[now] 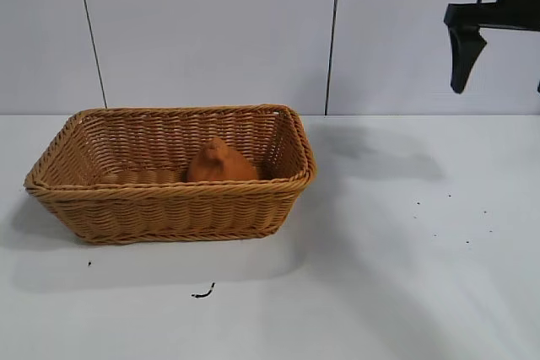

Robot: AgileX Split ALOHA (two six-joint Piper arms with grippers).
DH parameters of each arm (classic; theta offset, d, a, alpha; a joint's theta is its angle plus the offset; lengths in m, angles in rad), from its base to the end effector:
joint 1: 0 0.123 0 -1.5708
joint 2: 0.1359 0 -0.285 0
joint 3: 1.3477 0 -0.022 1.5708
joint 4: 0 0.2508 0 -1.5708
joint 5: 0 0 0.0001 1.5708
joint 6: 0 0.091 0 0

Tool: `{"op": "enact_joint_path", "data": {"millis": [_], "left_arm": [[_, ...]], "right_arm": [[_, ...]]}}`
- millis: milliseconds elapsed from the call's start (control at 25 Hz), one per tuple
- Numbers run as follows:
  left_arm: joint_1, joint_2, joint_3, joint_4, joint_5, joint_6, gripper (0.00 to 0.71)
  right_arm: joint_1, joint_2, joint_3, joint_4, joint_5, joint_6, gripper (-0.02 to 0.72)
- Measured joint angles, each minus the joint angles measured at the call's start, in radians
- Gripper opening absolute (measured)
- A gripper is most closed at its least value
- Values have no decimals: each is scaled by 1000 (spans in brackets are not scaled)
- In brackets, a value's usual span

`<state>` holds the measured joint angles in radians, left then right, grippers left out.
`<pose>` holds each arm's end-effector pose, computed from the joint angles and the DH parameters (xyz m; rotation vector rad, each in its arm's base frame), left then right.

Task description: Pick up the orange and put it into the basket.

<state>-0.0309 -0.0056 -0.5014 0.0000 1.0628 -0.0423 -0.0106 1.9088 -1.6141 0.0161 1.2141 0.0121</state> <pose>-0.0059 0.0002 0.2775 -0.0116 2.0397 -0.0459 0.3934 -0.0028 0.2565 0.0407 2.9920 0.0234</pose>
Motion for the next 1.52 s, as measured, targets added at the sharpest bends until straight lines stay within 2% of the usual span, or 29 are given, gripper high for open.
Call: {"op": "enact_joint_path", "data": {"millis": [480, 600, 640, 800, 960, 1120, 1360, 1520], "left_arm": [[0, 0, 0, 0, 1, 0, 666], [0, 0, 0, 0, 1, 0, 666], [0, 0, 0, 0, 1, 0, 666], [0, 0, 0, 0, 1, 0, 666], [0, 0, 0, 0, 1, 0, 666], [0, 0, 0, 0, 1, 0, 666], [0, 0, 0, 0, 1, 0, 666], [0, 0, 0, 0, 1, 0, 666]], "right_arm": [[0, -734, 699, 8, -2, -27, 694], [0, -919, 873, 8, -53, -28, 694], [0, -919, 873, 8, -53, -28, 694], [0, -1261, 1084, 9, -140, -32, 694], [0, -1520, 1119, 19, -188, -40, 694], [0, -1717, 1121, 22, -196, -44, 694], [0, -1898, 1123, 22, -195, -44, 694], [15, -1913, 1123, 22, -195, -45, 694]]}}
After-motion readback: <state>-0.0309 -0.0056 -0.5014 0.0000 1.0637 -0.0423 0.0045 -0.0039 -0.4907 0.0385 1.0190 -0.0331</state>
